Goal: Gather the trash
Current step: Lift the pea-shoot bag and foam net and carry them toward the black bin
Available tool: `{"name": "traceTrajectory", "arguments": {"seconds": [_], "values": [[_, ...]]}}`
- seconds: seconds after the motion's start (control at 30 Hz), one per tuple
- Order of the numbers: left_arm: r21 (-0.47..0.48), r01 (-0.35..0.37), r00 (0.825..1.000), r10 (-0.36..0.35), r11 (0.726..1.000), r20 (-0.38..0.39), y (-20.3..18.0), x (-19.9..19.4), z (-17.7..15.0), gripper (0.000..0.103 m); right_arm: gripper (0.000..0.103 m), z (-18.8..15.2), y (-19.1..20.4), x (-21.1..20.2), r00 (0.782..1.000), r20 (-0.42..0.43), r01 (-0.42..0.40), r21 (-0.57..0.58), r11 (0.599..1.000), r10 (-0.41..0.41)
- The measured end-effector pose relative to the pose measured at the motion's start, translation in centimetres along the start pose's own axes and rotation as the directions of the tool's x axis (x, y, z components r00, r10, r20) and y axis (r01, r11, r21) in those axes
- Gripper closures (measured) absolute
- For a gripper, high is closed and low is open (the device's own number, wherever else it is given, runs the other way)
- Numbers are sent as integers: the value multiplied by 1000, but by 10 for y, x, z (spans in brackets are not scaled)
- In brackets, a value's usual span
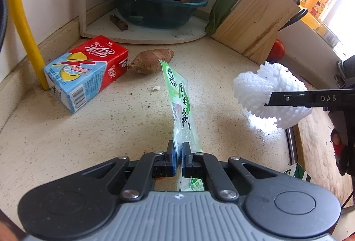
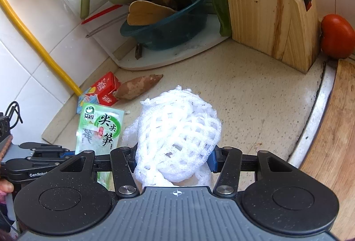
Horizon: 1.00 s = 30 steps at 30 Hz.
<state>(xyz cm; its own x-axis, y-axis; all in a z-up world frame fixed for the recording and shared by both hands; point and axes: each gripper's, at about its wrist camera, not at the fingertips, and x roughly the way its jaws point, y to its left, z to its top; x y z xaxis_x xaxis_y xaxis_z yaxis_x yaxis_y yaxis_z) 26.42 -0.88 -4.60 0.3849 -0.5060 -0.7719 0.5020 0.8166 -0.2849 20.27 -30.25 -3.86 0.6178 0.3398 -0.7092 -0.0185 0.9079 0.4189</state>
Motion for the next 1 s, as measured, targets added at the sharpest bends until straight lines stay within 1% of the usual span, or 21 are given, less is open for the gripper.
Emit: {"name": "traceTrajectory", "arguments": {"seconds": [0.37, 0.4, 0.47, 0.5, 0.57, 0.63, 0.67, 0.7, 0.77, 0.83, 0.9, 0.93, 0.97, 1.0], "values": [[-47, -30, 999, 32, 998, 39, 8, -17, -4, 99, 43, -3, 1, -6, 1000, 4, -20, 0, 1000, 20], [-48, -32, 999, 34, 998, 40, 8, -18, -5, 99, 41, -4, 1, -5, 1000, -3, -15, -1, 1000, 15], [-50, -34, 998, 36, 998, 42, 8, -19, -5, 99, 39, -6, -1, -1, 1000, -11, 21, -3, 1000, -21], [-51, -34, 998, 36, 998, 43, 7, -20, -6, 99, 34, -7, -3, 1, 999, -26, 26, 0, 1000, -26], [-49, -35, 998, 37, 998, 45, 6, -22, -8, 99, 29, -9, -7, 2, 999, -50, 14, 19, 1000, -13], [-50, -35, 998, 37, 998, 47, 6, -24, -9, 99, 29, -11, -8, -2, 999, -46, 6, 17, 1000, -5], [-50, -35, 998, 37, 998, 48, 6, -25, -9, 99, 25, -12, -8, -5, 999, -43, 13, 8, 1000, -13], [-48, -34, 998, 37, 998, 48, 6, -25, -9, 99, 18, -14, -8, -8, 999, -41, 14, 3, 1000, -14], [-46, -32, 998, 34, 998, 48, 5, -25, -10, 99, 13, -16, -11, -13, 999, -46, 5, 4, 1000, -4], [-42, -29, 998, 31, 999, 46, 4, -24, -11, 99, 13, -18, -15, -17, 999, -49, -1, 13, 1000, 2], [-39, -25, 999, 26, 999, 44, 4, -22, -11, 99, 7, -18, -21, -18, 998, -54, -9, 36, 999, 11], [-37, -23, 999, 24, 999, 43, 3, -22, -11, 99, 6, -18, -24, -18, 998, -59, -15, 56, 998, 19], [-34, -20, 999, 22, 999, 43, 3, -21, -11, 99, 7, -19, -27, -18, 998, -58, -22, 80, 997, 27], [-32, -18, 999, 19, 999, 43, 3, -21, -11, 99, 12, -21, -29, -19, 998, -50, -24, 96, 995, 29]]}}
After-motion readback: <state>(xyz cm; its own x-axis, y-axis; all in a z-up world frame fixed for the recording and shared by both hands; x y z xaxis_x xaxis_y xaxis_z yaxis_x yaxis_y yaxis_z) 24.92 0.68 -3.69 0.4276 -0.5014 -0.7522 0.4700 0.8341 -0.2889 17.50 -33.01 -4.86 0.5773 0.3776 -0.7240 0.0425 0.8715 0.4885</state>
